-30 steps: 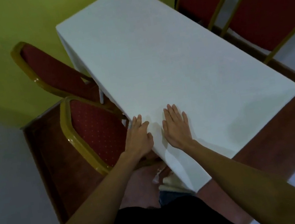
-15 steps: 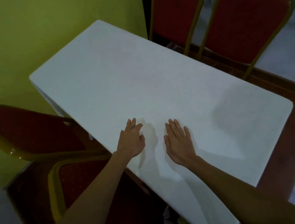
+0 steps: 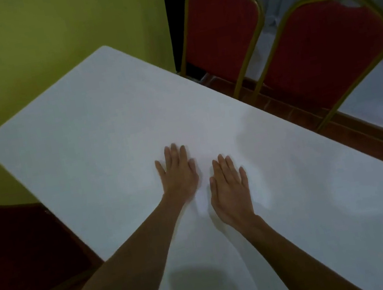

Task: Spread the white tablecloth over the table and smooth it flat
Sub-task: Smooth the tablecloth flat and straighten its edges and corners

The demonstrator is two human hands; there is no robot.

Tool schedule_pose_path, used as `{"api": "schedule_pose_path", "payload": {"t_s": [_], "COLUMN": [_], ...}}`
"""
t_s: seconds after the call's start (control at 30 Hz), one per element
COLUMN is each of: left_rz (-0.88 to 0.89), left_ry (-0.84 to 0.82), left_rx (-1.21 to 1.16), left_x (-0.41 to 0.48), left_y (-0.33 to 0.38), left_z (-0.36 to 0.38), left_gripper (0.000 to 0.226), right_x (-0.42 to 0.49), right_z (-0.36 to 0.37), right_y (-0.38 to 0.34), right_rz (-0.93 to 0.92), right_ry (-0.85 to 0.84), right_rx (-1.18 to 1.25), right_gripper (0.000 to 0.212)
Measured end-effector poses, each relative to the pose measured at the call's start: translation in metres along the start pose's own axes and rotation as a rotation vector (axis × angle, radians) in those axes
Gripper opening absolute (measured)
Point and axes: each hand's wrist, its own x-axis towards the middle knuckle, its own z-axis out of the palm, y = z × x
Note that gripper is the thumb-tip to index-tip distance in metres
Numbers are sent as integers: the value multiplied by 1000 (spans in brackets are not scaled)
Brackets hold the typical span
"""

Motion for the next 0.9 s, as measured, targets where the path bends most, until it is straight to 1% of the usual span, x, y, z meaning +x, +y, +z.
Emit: {"api": "schedule_pose_path", "payload": {"t_s": [0.07, 0.1, 0.2, 0.27, 0.37, 0.4, 0.47, 0.5, 0.57, 0.63, 0.67, 0.7, 0.8, 0.83, 0.87, 0.9], "left_rz": [-57, -60, -28, -25, -36, -32, -31, -37, -39, -38, -43, -49, -62, -62, -62, -58], "left_ry": [65, 95, 156, 196, 223, 228, 232, 232, 251, 253, 249, 236, 212, 207, 200, 201], "left_rx": [12, 32, 75, 86, 71, 77, 80, 80, 82, 94, 94, 97, 95, 102, 103, 100], "left_x": [-2, -4, 0, 1, 4, 4, 4, 5, 5, 4, 7, 5, 3, 3, 3, 3], "left_y": [-2, -5, -11, -11, -9, -8, -8, -8, -6, -4, -3, -3, -4, -4, -5, -6], "left_z": [19, 27, 37, 41, 42, 43, 45, 46, 46, 47, 45, 44, 42, 43, 43, 42], "left_gripper": [62, 63, 65, 62, 59, 59, 59, 59, 58, 58, 58, 58, 58, 58, 58, 58], "right_x": [34, 50, 91, 112, 139, 148, 169, 182, 202, 209, 208, 195, 126, 102, 87, 82], "right_z": [3, 5, 13, 16, 10, 6, -5, -13, -32, -41, -40, -32, 6, 13, 18, 21], "right_y": [-8, -13, -20, -5, 38, 56, 97, 120, 165, 181, 170, 147, 55, 34, 24, 24], "right_rz": [-18, -30, -121, -180, -308, -315, -248, -176, 48, 261, 292, 256, -81, -162, -199, -193], "right_ry": [0, -26, -172, -239, -222, -225, -182, -141, -107, -96, -88, -96, -157, -188, -203, -193], "right_rx": [-15, -20, -35, -62, -163, -192, -224, -230, -203, -157, -159, -163, -122, -127, -128, -119], "right_gripper": [59, 61, 63, 59, 61, 63, 67, 67, 68, 71, 71, 70, 66, 65, 64, 63]}}
